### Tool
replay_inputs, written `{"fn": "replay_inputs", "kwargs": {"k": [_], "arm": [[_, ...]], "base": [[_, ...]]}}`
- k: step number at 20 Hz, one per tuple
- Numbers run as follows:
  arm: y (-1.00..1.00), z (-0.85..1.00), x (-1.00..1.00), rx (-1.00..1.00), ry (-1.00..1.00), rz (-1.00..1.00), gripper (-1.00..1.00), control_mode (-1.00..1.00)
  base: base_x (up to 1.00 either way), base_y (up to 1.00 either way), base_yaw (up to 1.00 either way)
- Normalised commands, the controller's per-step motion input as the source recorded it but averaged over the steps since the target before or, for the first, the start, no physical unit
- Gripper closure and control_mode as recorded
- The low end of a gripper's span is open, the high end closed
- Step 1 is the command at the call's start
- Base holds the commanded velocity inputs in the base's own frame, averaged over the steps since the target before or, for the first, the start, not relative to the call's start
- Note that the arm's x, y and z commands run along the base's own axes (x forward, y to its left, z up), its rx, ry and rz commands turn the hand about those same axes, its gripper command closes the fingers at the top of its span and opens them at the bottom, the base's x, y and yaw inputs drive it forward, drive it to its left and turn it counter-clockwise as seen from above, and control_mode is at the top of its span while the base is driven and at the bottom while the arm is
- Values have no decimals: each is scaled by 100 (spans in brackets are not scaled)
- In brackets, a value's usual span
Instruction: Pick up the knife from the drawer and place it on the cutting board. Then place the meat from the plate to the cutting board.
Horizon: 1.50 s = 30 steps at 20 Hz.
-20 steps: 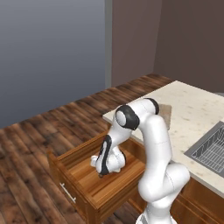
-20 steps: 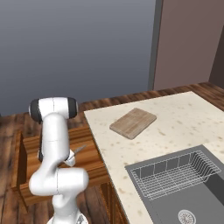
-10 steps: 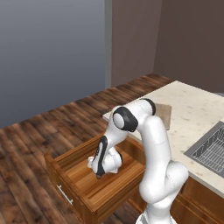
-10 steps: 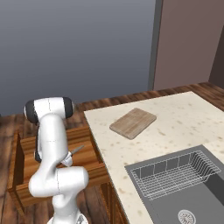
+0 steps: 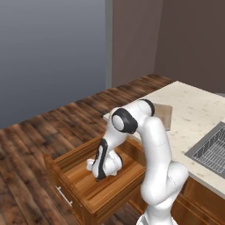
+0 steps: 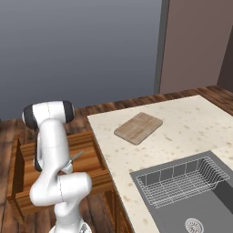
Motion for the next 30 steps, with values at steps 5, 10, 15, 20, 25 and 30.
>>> {"fn": "replay_inputs", "kwargs": {"k": [5, 10, 15, 20, 25, 30], "arm": [[4, 8, -14, 0, 0, -1, 100, -100], [-9, 80, -38, 0, 1, -10, 100, -100], [-12, 100, -49, 0, 12, -14, 100, -100], [-3, 100, -55, -1, 13, -11, 100, -100], [-17, 100, -36, -3, 20, -6, 100, -100], [-19, 100, -14, -9, 5, 0, 100, -100]], "base": [[0, 0, 0], [0, 0, 0], [0, 0, 0], [0, 0, 0], [0, 0, 0], [0, 0, 0]]}}
